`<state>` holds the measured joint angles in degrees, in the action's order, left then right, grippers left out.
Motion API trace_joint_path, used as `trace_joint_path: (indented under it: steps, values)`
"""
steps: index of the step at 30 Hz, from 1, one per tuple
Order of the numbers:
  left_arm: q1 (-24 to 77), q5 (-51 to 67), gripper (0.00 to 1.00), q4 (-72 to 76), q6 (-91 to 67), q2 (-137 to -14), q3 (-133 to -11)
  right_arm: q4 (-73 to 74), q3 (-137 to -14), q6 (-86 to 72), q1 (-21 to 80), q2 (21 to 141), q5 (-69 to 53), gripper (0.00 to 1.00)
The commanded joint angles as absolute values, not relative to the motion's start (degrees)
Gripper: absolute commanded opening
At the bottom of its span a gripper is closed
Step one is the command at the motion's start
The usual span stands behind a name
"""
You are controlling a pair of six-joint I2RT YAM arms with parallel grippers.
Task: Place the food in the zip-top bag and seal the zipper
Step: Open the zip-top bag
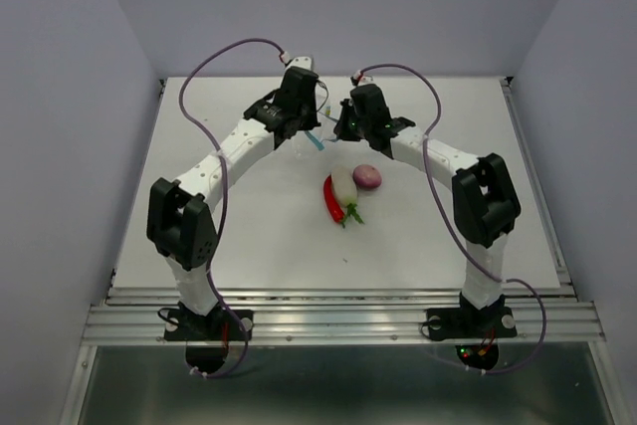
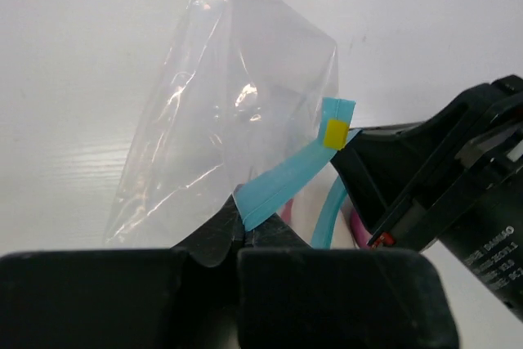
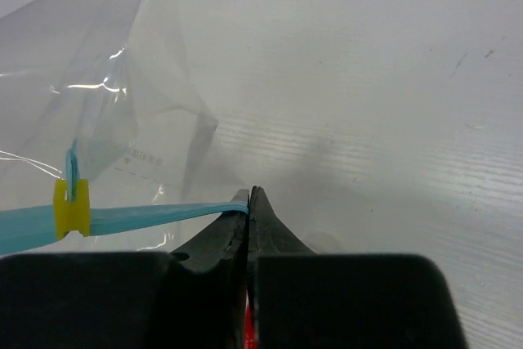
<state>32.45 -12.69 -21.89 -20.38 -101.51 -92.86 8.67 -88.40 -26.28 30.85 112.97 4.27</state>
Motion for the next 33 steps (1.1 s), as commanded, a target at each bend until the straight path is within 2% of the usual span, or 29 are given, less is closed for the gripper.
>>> trace_joint_path:
  steps: [1,9,16,19,24,33]
  values:
    - [29.9,-28.6,0.0,-30.8,-18.9,-99.8,-103.2,15.1,-92.7,-22.2,31.2,113.5,19.1,0.01]
    - [27.4,-32.2,0.0,-32.5,-15.7,-93.8,-104.2,17.1,-91.1,-21.5,30.7,112.1,26.6,0.01]
    - [27.2,-30.7,0.0,-29.8,-15.6,-92.5,-93.4,17.1,-89.7,-20.7,28.0,110.3,22.1,0.01]
    - [25.9,-29.9,0.0,-28.7,-16.8,-93.2,-88.4,17.1,-87.4,-20.8,23.8,108.2,18.7,0.01]
    - [23.3,-24.2,0.0,-25.8,-17.6,-93.7,-86.7,16.4,-83.4,-17.5,22.1,104.2,17.6,0.01]
    - [23.3,-4.8,0.0,-14.3,-13.6,-94.6,-82.4,3.8,-73.8,-18.4,22.1,99.8,-17.2,0.01]
